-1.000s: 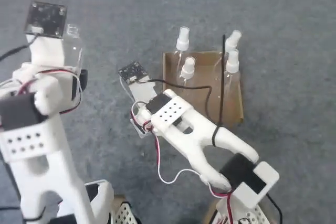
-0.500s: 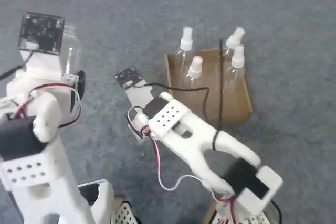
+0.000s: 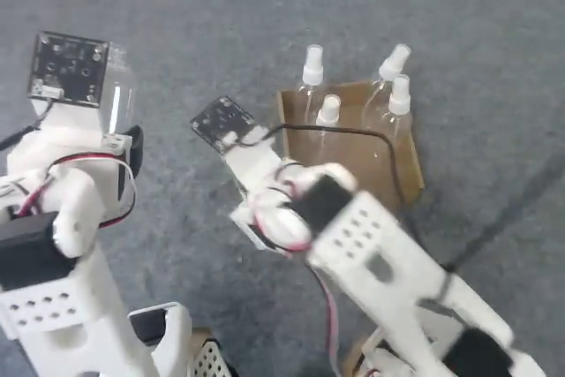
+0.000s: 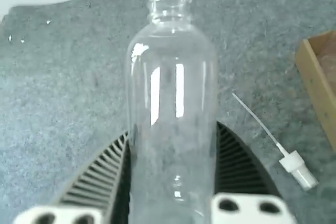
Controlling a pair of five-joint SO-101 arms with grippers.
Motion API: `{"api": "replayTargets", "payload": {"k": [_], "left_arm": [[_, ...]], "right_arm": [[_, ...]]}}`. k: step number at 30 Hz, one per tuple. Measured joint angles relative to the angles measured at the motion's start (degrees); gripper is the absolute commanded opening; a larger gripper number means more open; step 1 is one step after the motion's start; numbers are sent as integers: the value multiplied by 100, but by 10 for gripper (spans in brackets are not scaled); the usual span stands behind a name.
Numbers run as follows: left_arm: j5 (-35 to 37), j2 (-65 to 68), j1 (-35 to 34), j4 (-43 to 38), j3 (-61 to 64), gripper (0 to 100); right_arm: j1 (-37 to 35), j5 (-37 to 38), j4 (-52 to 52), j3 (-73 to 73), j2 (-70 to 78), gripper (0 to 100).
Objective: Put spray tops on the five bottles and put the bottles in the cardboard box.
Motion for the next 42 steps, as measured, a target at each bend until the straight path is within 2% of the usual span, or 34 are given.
{"api": "replayTargets", "payload": {"k": [4, 7, 14, 17, 21, 25, 30, 37, 42], "left_arm": [[0, -9, 536, 185, -97, 13], [70, -9, 1143, 316, -123, 13], [343, -9, 3130, 325, -123, 13], [607, -9, 4229, 308, -105, 13], [695, 0, 5618, -264, 501, 13], [668, 246, 6171, -914, 1231, 13], [519, 1187, 6365, -1574, 1741, 13], [510, 2637, 6409, -3007, 2505, 13], [527, 3604, 6567, -3965, 2593, 13]], "right_arm": [[589, 457, 712, 0, -888, 235], [1292, 826, 1204, 0, -1442, 235], [3675, 1811, 2013, 0, -2127, 236], [4932, 2347, 2022, 123, -2180, 237], [6558, 3007, 1732, 642, -2180, 237], [7657, 3349, 1125, 1213, -2180, 238], [8202, 3402, 607, 1670, -2180, 238], [8281, 3420, 563, 1723, -2180, 238], [8281, 3349, 563, 1723, -2180, 238]]}}
